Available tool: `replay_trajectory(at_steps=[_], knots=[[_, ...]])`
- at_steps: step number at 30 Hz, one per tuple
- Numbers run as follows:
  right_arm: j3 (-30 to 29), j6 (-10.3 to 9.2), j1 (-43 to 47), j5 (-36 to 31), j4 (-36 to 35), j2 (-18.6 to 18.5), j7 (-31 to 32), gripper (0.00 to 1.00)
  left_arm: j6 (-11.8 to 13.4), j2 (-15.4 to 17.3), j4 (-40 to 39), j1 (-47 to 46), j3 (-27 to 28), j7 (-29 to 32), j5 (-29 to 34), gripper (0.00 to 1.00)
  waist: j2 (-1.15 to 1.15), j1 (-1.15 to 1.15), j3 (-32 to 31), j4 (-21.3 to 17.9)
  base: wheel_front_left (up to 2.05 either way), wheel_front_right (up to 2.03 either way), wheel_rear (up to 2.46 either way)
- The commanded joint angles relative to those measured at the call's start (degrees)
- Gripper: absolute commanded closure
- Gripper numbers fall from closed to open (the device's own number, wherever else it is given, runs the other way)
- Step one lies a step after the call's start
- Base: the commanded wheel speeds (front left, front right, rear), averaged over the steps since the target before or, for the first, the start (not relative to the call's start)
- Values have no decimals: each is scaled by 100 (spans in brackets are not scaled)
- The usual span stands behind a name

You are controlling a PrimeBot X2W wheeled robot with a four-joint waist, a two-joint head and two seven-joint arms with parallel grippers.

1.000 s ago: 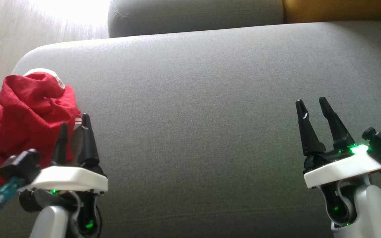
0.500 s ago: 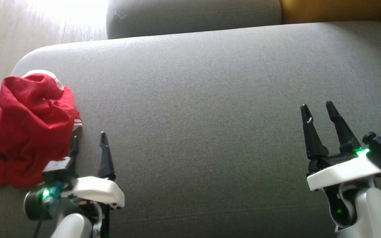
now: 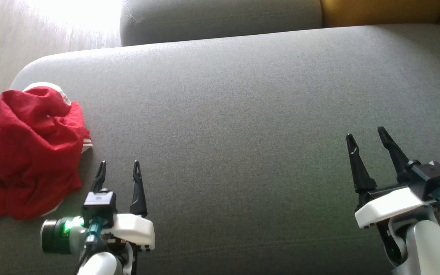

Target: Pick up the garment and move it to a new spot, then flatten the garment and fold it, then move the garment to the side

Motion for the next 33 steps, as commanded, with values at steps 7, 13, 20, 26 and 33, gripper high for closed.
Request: replay_trajectory(at_steps=[7, 13, 20, 26, 33], knots=[[-22, -1, -178, -512, -170, -72, -177, 0, 191, 194, -80, -438, -71, -192, 508, 0, 0, 0, -17, 21, 0, 0, 0], [-68, -1, -209, -809, -159, -76, -279, 0, 358, 250, -106, -447, -227, -294, 913, 0, 0, 0, -26, 34, 0, 0, 0], [-112, -1, -250, -1051, -171, -80, -398, 0, 570, 292, -208, -457, -378, -414, 1383, 0, 0, 0, -17, 42, 0, 0, 0], [-44, -1, -302, 4, 38, -81, -407, 0, 487, 175, -326, -368, -185, -423, 1228, 0, 0, 0, -25, 45, 0, 0, 0], [35, -1, -316, 363, 145, -81, -407, 0, 318, 30, -351, -275, 13, -423, 1093, 0, 0, 0, -22, 47, 0, 0, 0]])
